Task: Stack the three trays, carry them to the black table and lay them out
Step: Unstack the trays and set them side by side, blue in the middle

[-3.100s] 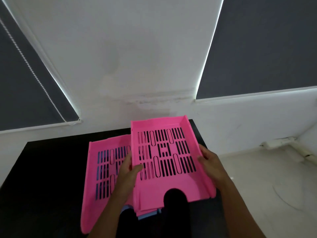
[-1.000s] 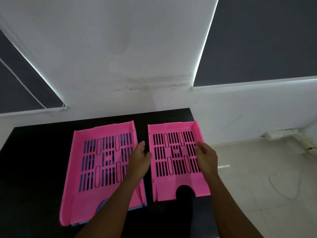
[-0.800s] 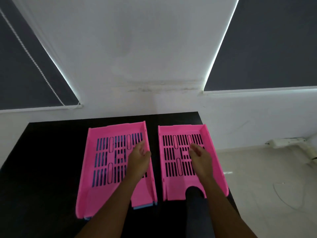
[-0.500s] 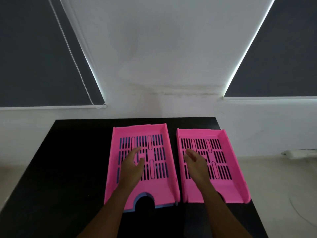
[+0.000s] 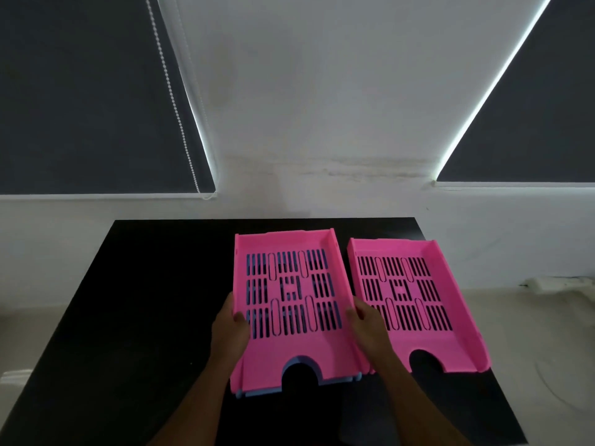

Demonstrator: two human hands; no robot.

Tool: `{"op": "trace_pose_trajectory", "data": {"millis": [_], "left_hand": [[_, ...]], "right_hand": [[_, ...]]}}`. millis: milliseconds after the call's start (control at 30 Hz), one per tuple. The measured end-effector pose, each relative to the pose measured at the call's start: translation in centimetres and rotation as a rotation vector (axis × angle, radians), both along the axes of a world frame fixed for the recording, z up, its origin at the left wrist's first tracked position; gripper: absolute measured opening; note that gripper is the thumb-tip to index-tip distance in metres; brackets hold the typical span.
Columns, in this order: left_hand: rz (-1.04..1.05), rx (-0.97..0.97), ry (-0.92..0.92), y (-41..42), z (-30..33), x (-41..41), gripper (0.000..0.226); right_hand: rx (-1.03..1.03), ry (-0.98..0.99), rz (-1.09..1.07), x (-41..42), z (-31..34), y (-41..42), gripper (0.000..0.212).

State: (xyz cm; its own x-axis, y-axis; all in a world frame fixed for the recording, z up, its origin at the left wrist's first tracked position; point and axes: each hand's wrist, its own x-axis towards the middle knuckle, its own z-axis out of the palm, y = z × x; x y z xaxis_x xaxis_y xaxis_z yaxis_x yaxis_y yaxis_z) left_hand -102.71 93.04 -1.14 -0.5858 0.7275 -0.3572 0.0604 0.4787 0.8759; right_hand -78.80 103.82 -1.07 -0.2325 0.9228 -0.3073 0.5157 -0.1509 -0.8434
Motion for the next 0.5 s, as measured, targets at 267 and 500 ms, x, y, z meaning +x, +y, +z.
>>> {"op": "trace_pose_trajectory", "data": {"millis": [267,500], "left_hand": [[0.025,0.007,0.04,-0.2,0.2,-3.2,0.042],[0.083,0.061,0.069,-3.1,0.9,-8.6,0.039]], "right_hand": [[0.069,0.03,-0.039,-2.9,1.1,-0.4,0.029],[0.062,0.106,0.01,-8.8,1.9,-2.2,0.026]]}}
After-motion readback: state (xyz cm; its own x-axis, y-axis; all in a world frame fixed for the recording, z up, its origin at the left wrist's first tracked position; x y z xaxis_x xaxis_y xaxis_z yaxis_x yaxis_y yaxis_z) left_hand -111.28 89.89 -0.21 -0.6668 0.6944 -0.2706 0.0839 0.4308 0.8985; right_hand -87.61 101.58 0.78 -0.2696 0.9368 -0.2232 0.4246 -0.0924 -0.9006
